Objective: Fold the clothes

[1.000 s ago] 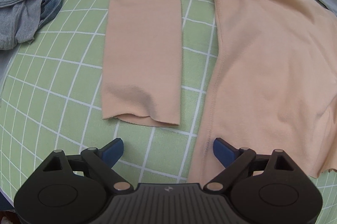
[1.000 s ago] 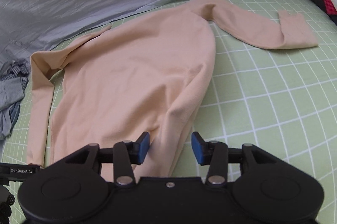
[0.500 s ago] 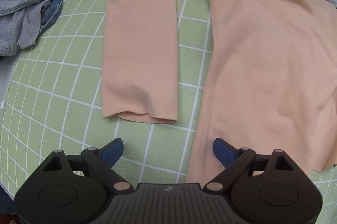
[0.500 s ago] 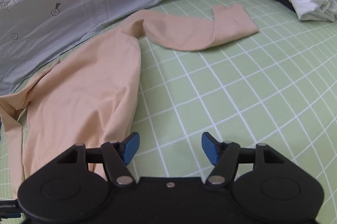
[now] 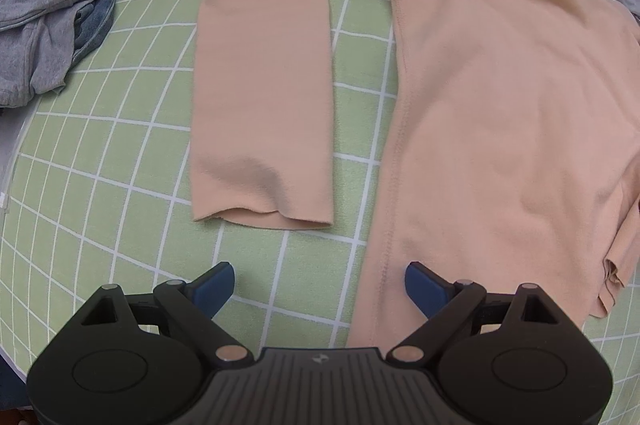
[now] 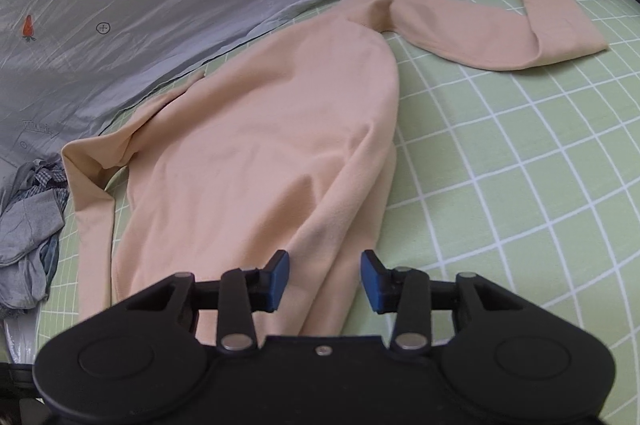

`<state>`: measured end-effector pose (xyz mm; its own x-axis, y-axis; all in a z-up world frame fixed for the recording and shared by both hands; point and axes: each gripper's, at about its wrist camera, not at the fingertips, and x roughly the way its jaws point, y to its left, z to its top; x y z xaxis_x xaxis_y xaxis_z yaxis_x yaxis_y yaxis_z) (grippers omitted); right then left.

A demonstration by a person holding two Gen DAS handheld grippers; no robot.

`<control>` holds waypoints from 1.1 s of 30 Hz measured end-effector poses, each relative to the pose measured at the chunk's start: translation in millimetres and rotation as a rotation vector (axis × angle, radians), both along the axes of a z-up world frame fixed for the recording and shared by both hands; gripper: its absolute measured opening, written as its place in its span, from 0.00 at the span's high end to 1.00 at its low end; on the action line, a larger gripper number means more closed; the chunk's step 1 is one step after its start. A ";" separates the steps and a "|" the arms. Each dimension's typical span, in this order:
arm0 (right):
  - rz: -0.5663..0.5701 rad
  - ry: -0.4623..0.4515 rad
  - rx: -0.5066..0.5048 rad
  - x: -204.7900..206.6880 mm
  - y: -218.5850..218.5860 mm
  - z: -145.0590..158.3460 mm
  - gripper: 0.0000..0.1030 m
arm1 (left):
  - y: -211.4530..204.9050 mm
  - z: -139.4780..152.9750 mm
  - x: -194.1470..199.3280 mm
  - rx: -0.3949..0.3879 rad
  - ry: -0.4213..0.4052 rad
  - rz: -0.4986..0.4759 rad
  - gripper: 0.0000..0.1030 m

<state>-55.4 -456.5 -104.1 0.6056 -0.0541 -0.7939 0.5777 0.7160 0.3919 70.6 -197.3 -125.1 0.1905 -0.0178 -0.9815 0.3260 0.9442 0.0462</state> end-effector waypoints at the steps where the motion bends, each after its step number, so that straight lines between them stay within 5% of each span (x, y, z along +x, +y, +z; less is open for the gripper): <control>1: 0.005 0.000 0.008 1.2 0.6 -0.8 0.65 | -1.2 1.8 -1.1 -0.012 -0.002 -0.008 0.13; 3: 0.011 0.004 0.030 2.9 1.1 -3.8 0.68 | -4.6 5.3 -3.9 -0.029 -0.011 -0.029 0.17; 8: 0.001 0.004 0.086 -1.9 -2.4 -8.4 0.96 | -16.1 8.1 -10.1 -0.033 0.000 -0.083 0.41; 11: -0.008 -0.002 0.074 -11.5 -4.1 -3.9 0.98 | -10.5 6.3 -10.4 -0.077 0.021 -0.077 0.64; 13: -0.018 -0.005 0.055 -20.0 -5.9 0.8 0.98 | -7.4 7.0 -11.3 -0.117 0.032 -0.068 0.97; 24: -0.080 0.029 -0.192 -101.4 -27.3 33.1 0.99 | 34.0 37.5 -37.2 -0.222 -0.073 0.036 0.97; 33: 0.015 0.157 -0.219 -159.9 -8.8 12.7 0.99 | 65.7 24.1 -94.7 -0.188 0.011 0.118 0.97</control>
